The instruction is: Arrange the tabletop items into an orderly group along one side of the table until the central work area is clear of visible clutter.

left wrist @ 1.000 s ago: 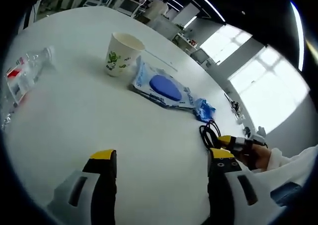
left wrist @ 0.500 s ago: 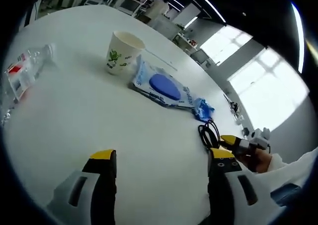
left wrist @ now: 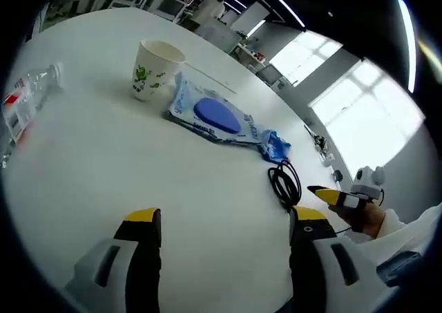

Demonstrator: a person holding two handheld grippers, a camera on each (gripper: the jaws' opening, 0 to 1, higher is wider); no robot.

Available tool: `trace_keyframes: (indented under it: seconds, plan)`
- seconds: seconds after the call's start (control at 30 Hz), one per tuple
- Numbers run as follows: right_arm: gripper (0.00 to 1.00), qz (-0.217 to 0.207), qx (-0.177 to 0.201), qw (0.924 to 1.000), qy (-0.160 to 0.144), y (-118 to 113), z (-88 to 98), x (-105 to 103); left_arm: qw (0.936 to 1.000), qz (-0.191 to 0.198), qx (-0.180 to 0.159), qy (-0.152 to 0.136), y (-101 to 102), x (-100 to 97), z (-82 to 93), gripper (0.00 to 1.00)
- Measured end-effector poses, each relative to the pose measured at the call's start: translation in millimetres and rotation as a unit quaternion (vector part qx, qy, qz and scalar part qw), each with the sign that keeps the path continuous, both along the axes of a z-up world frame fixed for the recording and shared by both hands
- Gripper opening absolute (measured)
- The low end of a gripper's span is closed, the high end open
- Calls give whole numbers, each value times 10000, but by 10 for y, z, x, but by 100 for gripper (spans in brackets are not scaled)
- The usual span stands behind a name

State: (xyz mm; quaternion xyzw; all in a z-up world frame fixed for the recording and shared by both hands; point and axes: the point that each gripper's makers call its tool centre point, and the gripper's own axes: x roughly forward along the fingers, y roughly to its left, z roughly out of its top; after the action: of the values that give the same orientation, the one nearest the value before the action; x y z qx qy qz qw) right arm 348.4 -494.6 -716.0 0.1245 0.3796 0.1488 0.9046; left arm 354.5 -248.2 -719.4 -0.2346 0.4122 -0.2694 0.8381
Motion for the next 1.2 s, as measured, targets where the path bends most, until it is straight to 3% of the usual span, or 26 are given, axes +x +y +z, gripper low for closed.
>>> trace_keyframes:
  seconds: [0.33, 0.5, 0.7, 0.87, 1.03, 1.2]
  plan:
    - [86, -22, 34, 9998, 202, -15, -73, -253, 9981, -361, 390, -296, 128, 38, 54, 78]
    - [86, -23, 113, 9997, 207, 72, -47, -278, 9980, -371, 401, -311, 219, 46, 77, 79]
    - [86, -19, 155, 9997, 195, 114, -22, -278, 9943, -518, 739, -569, 415, 98, 129, 80]
    - [84, -136, 309, 9991, 248, 172, -58, -337, 9937, -499, 809, -601, 594, 132, 170, 82]
    - [84, -77, 220, 9991, 349, 202, -85, -415, 9900, -594, 1063, -707, 765, 156, 190, 82]
    - [80, -136, 277, 9987, 406, 168, -70, -458, 9922, -404, 1029, -583, 901, 153, 151, 82]
